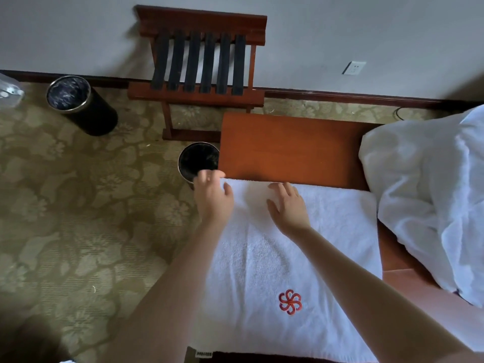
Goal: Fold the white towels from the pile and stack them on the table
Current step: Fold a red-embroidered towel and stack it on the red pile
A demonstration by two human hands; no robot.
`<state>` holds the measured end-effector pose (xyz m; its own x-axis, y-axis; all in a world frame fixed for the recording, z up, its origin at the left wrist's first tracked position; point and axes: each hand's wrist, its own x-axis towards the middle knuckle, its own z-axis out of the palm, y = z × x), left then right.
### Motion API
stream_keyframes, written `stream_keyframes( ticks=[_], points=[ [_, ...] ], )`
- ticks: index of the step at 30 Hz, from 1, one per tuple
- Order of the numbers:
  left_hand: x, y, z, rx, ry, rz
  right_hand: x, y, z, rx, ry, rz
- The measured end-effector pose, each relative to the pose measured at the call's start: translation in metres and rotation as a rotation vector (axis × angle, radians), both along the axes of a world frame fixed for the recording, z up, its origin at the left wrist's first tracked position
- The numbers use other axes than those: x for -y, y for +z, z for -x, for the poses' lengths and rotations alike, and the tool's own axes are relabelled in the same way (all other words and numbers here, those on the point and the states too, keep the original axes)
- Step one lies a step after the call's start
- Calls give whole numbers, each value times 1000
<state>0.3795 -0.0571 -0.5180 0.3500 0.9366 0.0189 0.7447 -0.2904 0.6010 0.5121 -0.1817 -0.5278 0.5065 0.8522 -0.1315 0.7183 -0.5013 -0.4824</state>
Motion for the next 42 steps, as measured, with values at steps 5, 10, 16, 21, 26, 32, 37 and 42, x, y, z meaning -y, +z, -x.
stream_keyframes(
  ticks=[5,10,16,21,26,32,37,42],
  points=[
    [53,-6,-41,-63,-381,67,48,9,-36,48,-275,-115],
    [64,-12,-63,-212,-523,33,74,21,-94,27,-416,80],
    [75,-25,-63,-470,-637,60,77,14,-114,43,-277,209],
    [45,-30,-72,-633,-620,85,58,9,-128,88,-224,214],
    [44,-14,-88,-579,-510,10,43,18,-115,90,-237,123],
    [114,-18,-51,-167,-451,-204,85,0,-16,172,-67,-259],
    [118,-36,1,-522,-417,-102,141,-29,-34,152,17,73],
    [117,-38,1,-658,-404,-59,161,-29,-61,178,-113,265]
  ],
)
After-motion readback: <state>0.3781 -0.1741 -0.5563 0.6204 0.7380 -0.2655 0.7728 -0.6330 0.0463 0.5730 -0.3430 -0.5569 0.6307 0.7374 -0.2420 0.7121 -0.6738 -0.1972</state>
